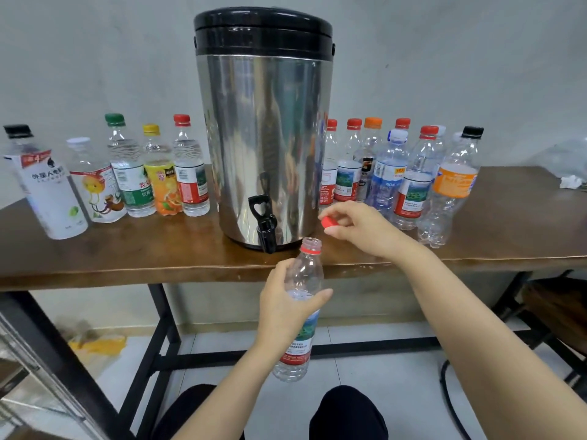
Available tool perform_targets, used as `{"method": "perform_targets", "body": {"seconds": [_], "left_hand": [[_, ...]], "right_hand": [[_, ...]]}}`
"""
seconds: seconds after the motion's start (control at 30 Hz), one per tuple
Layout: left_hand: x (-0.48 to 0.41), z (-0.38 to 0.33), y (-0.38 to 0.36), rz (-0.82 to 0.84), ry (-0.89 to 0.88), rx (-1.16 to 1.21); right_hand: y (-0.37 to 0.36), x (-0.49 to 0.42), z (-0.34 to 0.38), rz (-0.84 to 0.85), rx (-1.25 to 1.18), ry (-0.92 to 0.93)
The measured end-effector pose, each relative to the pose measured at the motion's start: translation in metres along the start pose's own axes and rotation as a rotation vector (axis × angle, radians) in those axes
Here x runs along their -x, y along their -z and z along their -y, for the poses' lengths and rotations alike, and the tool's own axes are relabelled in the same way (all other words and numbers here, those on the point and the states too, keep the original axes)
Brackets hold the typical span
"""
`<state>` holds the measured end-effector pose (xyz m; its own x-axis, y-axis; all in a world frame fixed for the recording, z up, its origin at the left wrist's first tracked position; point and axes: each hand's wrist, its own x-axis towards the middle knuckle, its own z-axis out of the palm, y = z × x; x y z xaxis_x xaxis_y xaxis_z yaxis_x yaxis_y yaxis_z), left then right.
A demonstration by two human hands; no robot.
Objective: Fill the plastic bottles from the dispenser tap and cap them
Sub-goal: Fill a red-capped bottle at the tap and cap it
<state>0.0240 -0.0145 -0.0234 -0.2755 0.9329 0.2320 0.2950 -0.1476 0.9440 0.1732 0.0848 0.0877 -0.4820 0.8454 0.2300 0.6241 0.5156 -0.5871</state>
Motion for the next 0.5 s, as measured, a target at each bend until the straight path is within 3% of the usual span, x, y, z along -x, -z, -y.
{"method": "perform_targets", "body": {"seconds": [0.2,0.5], "left_hand": [[0.008,0.026,0.008,-0.057,0.152,0.014],[-0.007,0.037,0.027,-0.154,0.161,-0.075]], "right_hand": [[-0.042,-0.007,-0.037,-0.025,0.218,-0.200],[-0.065,-0.007,-0.046,-0.092,0.292,-0.223]]}}
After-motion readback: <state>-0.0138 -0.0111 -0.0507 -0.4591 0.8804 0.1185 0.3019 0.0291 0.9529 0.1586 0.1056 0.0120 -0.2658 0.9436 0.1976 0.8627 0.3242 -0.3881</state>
